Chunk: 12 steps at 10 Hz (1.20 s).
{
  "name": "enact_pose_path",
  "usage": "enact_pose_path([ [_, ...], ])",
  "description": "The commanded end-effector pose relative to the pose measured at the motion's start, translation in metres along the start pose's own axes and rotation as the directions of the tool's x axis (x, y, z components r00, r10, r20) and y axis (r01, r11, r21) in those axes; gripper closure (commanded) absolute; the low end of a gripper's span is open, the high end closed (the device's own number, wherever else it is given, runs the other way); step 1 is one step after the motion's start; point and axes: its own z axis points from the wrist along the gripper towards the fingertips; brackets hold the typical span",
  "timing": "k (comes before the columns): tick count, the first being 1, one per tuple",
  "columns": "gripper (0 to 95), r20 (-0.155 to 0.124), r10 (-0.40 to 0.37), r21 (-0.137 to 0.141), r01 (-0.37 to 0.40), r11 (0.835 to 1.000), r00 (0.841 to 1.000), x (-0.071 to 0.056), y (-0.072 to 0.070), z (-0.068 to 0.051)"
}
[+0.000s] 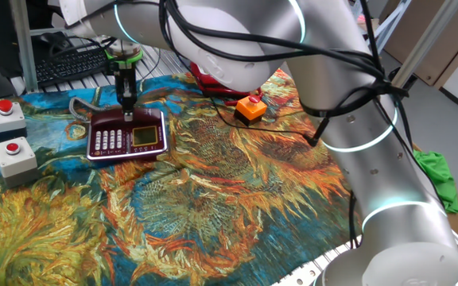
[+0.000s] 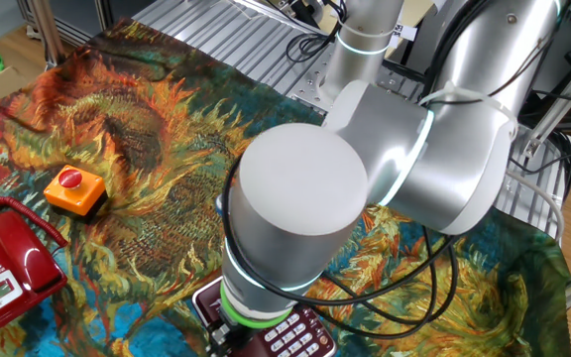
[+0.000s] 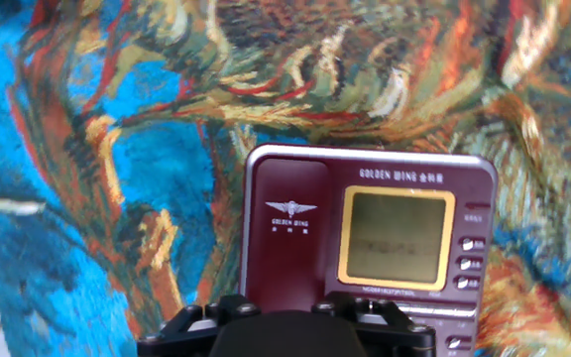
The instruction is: Place the handset of the telephone on the corresponding phone cradle
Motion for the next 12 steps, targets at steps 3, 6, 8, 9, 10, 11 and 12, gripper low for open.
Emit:
enact_pose_path([
  [3, 57.0, -0.076, -0.647, -0.010, 0.649, 0.761, 0.759, -0.010, -0.006, -0.033],
  [6, 95.0, -0.068, -0.867, -0.023, 0.868, 0.497, 0.494, -0.017, -0.007, -0.039],
  [8, 95.0, -0.063, -0.948, -0.035, 0.949, 0.314, 0.311, -0.029, -0.008, -0.046],
  [9, 95.0, -0.081, -0.967, -0.041, 0.968, 0.246, 0.242, -0.038, -0.009, -0.047],
  [10, 95.0, -0.089, -0.977, -0.040, 0.979, 0.199, 0.195, -0.044, -0.009, -0.046],
  [11, 95.0, -0.086, -0.981, -0.041, 0.984, 0.176, 0.172, -0.047, -0.012, -0.046],
  [12, 95.0, -0.080, -0.988, -0.040, 0.990, 0.134, 0.131, -0.051, -0.017, -0.045],
])
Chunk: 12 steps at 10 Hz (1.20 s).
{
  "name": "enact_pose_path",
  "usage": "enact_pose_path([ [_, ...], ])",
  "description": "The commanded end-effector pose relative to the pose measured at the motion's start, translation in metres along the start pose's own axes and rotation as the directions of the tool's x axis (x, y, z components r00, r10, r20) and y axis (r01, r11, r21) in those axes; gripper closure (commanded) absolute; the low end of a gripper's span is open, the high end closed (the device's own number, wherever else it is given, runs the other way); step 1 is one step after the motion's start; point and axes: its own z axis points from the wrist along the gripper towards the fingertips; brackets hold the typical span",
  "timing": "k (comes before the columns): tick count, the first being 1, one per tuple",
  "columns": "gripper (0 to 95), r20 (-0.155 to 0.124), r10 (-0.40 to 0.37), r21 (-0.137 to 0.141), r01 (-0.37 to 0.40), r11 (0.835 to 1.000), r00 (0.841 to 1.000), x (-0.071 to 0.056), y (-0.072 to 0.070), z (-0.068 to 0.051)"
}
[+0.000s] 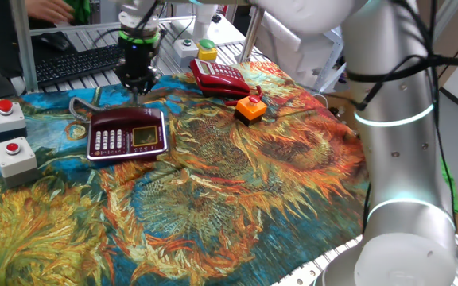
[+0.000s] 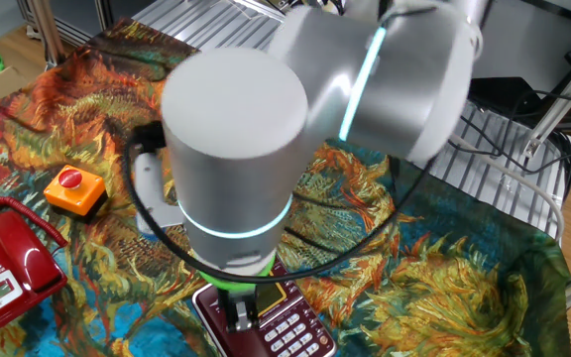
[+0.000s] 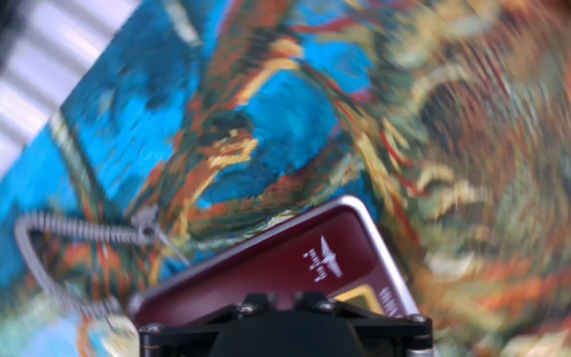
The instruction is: Place the handset of the telephone on the corresponding phone cradle
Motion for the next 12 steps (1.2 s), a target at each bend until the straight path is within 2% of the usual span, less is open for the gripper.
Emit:
enact_pose_path([
  [1, 95.0, -0.011, -0.377, 0.015, 0.377, 0.926, 0.926, -0.002, -0.025, -0.007],
  [2, 95.0, -0.002, -0.450, 0.010, 0.450, 0.893, 0.893, -0.003, -0.034, -0.007],
  [3, 95.0, -0.001, -0.467, 0.012, 0.467, 0.884, 0.884, -0.003, -0.037, -0.007],
  [4, 95.0, 0.002, -0.519, 0.012, 0.519, 0.855, 0.855, -0.006, -0.047, -0.004],
  [6, 95.0, 0.013, -0.549, 0.010, 0.549, 0.836, 0.835, -0.005, -0.059, 0.000],
  [7, 95.0, 0.017, -0.575, 0.009, 0.574, 0.818, 0.818, -0.004, -0.068, 0.002],
  [9, 95.0, 0.022, -0.633, 0.015, 0.632, 0.775, 0.774, -0.004, -0.079, 0.011],
  [10, 95.0, 0.027, -0.645, 0.019, 0.644, 0.765, 0.764, -0.004, -0.082, 0.015],
  [12, 95.0, 0.038, -0.648, 0.032, 0.647, 0.762, 0.761, -0.003, -0.087, 0.020],
])
